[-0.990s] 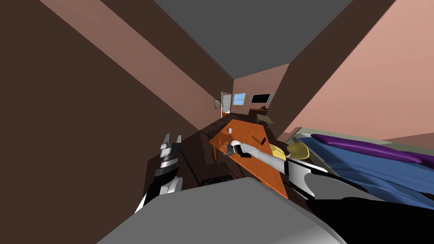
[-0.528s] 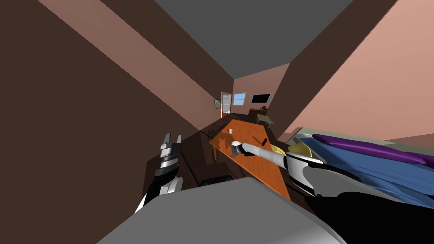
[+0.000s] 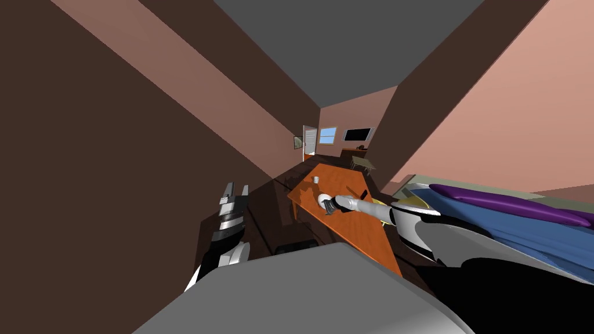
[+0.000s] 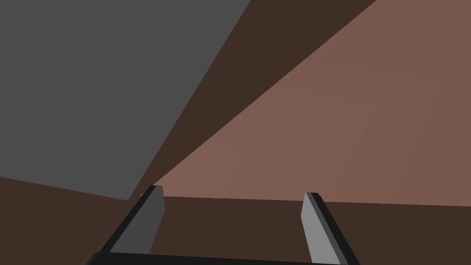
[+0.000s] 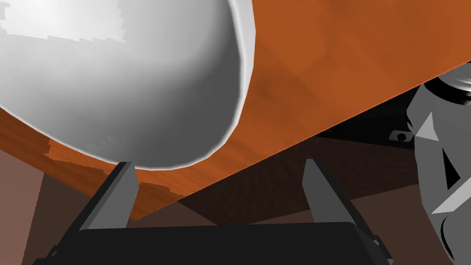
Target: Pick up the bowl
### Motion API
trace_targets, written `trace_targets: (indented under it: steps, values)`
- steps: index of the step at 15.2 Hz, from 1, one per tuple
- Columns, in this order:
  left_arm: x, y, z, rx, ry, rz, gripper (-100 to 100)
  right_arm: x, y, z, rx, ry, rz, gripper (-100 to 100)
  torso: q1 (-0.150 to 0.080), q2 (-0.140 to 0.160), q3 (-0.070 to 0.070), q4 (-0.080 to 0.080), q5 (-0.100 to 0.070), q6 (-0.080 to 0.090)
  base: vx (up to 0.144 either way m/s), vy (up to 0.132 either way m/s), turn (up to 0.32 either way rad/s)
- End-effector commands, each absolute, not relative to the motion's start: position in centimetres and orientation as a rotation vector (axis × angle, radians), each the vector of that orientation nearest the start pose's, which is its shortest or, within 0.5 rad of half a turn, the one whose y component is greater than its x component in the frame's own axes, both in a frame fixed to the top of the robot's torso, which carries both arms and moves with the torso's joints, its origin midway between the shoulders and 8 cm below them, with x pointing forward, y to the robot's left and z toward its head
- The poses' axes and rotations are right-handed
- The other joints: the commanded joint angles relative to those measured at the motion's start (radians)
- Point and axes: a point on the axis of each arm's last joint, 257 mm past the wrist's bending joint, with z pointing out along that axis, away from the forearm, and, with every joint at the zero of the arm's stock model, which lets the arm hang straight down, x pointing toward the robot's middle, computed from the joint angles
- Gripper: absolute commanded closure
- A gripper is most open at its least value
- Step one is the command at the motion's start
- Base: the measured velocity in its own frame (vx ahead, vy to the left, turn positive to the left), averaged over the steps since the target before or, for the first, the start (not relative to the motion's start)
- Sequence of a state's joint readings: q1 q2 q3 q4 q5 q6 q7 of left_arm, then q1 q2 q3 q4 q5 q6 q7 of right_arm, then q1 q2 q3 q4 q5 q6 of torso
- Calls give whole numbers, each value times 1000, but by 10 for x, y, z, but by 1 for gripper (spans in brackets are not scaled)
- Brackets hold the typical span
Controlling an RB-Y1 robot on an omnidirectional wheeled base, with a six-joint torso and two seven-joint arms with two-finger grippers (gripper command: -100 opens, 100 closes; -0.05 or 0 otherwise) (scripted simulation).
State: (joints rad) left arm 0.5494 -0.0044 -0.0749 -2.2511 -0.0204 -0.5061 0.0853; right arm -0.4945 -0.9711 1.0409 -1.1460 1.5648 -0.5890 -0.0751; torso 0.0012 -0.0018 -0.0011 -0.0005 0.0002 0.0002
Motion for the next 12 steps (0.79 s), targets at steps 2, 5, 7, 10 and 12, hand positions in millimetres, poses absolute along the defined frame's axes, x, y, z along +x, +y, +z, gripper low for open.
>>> trace_targets:
  steps: [2,5,7,10,12]
  values:
    - [348,259,-4,-748,644,-1411,0,404,-357,-465,-1956,1990,-89,-100,0,0,0,0,0,0,16,22,2]
    - [348,259,-4,-748,644,-1411,0,397,-389,-470,-2042,2008,-155,-100,0,0,0,0,0,0,17,25,6]
    - [348,259,-4,-748,644,-1411,0,391,-409,-473,-2101,2019,-195,-100,1,1,1,0,0,0,12,31,3]
    - [348,259,-4,-748,644,-1411,0,391,-408,-473,-2097,2021,-195,-100,1,1,1,0,0,0,5,20,1]
    - [348,259,-4,-748,644,-1411,0,385,-418,-480,-2066,2058,-201,-100,-1,2,1,0,0,-1,-26,-11,217]
